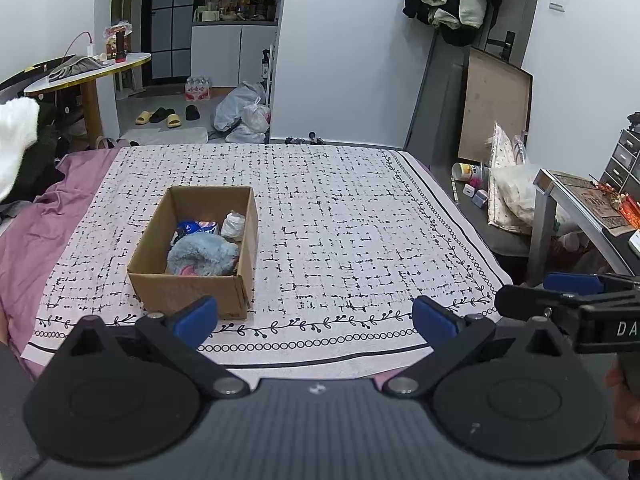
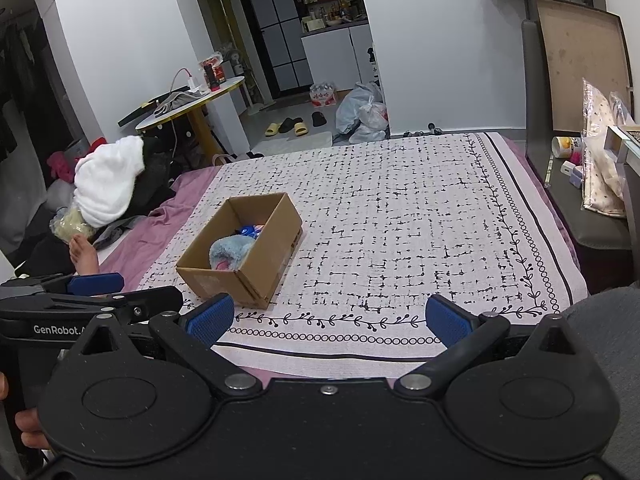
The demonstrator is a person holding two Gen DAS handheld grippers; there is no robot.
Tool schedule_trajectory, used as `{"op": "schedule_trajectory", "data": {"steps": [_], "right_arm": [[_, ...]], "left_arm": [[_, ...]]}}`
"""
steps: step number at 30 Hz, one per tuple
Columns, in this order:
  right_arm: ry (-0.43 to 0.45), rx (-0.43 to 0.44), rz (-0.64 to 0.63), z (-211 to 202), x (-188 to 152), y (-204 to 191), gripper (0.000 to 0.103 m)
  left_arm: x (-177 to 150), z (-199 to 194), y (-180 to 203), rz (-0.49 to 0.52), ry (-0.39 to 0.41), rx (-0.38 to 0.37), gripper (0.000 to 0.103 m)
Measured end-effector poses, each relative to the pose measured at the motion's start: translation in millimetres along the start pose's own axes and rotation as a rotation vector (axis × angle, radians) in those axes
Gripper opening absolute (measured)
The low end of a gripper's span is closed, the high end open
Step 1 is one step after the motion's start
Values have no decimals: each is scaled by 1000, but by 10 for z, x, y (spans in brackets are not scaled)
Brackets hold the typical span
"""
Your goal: Organize soft objects
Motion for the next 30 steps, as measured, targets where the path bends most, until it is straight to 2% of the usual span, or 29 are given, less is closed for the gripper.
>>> {"op": "schedule_trajectory", "data": {"steps": [30], "right_arm": [[4, -9, -1, -8, 7, 16, 103]], "left_arm": [[-37, 34, 12, -3, -8, -15, 102]]}}
Point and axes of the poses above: each gripper's, at about its wrist camera, not at the fingertips, and z roughly the way its jaws point, y to its right, x to its top, the point moved 6 cm from there along z, roughly the way its jaws point, and after that the axes turned 3 degrees about z, right-handed, at the moved point
